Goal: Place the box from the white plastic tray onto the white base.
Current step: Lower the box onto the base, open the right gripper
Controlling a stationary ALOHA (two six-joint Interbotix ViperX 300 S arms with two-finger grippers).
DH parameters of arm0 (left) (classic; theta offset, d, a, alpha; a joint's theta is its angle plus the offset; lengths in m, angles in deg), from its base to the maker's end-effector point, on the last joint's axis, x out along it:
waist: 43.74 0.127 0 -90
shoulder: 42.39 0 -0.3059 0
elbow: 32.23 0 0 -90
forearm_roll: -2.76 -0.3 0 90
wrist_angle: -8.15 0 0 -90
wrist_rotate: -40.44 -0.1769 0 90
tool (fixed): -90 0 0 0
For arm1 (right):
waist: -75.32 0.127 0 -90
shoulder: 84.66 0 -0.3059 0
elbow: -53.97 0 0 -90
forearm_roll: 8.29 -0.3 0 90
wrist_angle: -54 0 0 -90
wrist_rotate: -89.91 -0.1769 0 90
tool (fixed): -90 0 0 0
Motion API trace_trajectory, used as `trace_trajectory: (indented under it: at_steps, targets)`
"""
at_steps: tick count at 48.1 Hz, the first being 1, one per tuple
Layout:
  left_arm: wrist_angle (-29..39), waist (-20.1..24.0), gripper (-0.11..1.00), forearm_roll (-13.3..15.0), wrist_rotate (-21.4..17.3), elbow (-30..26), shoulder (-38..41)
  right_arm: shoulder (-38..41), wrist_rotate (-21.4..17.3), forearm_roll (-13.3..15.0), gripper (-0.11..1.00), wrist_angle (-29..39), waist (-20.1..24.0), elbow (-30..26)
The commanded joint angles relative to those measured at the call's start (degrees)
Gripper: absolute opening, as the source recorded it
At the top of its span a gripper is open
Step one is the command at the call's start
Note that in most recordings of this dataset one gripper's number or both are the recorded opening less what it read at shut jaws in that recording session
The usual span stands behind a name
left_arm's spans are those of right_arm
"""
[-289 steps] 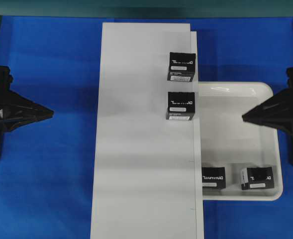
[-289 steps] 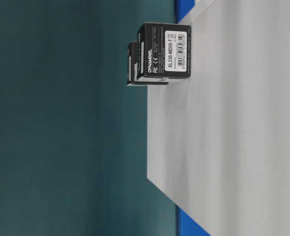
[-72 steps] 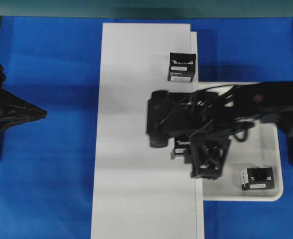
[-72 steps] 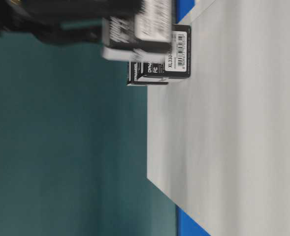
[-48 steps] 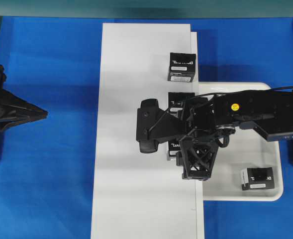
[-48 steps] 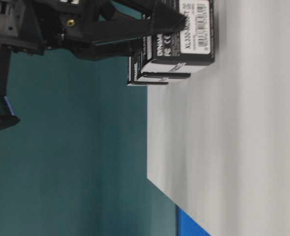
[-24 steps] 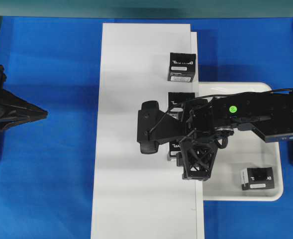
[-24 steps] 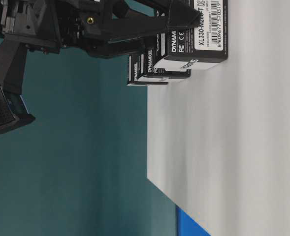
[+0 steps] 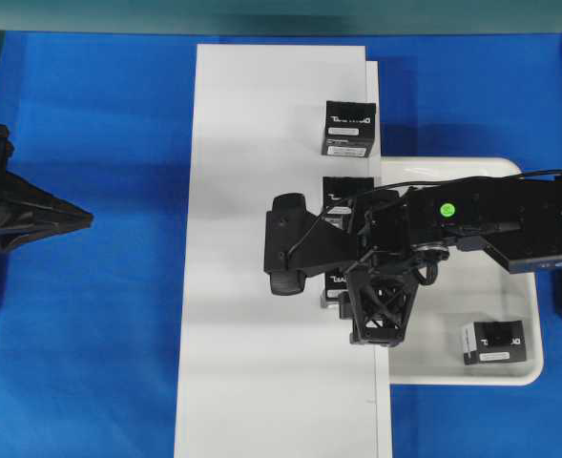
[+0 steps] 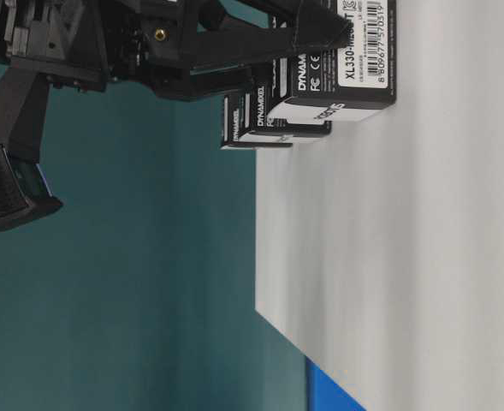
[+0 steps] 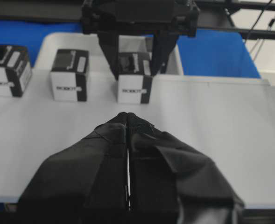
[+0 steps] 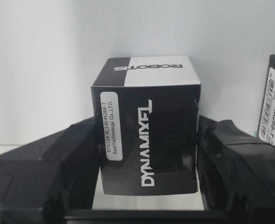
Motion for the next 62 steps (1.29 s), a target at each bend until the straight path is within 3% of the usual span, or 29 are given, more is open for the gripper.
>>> trace_trajectory:
  at_steps: [1,4,9,13,25,39,48,62]
  targets:
    - [-0.4,-0.4,-0.05,-0.1,0.1,-1.4,1.0,1.2,-0.2,0.0,0.59,-0.2,-0.2,0.4]
    - [-0.3,-0.7,-0.05,-0.1,0.0,-1.4,1.3,1.2,-0.2,0.0,0.62,-0.2,-0.2,0.4]
    - [-0.3,-1.1,-0.05,-0.1,0.0,-1.4,1.7,1.2,0.2,0.0,0.87,-0.3,-0.2,0.4]
    - [-0.3,-1.1,-0.05,-0.1,0.0,-1.3,2.0,1.1,0.2,0.0,0.98,-0.3,-0.5,0.4]
    - [1.1,-1.1,-0.05,-0.1,0.1,-1.3,2.1,-0.7,0.2,0.1,0.97,0.0,-0.9,-0.3]
    - [1.5,-0.7,-0.05,-0.1,-0.1,-1.4,1.7,-12.5,-0.8,0.0,0.97,-2.1,-0.4,-2.7]
    - [1.1,-0.8,-0.05,-0.1,-0.1,-1.3,1.5,-22.1,-1.0,-0.3,0.97,-10.5,-0.1,2.4]
    - [0.9,-0.8,-0.05,-0.1,0.0,-0.7,0.4,-38.6,-1.2,-0.3,0.97,-34.1,1.8,18.1]
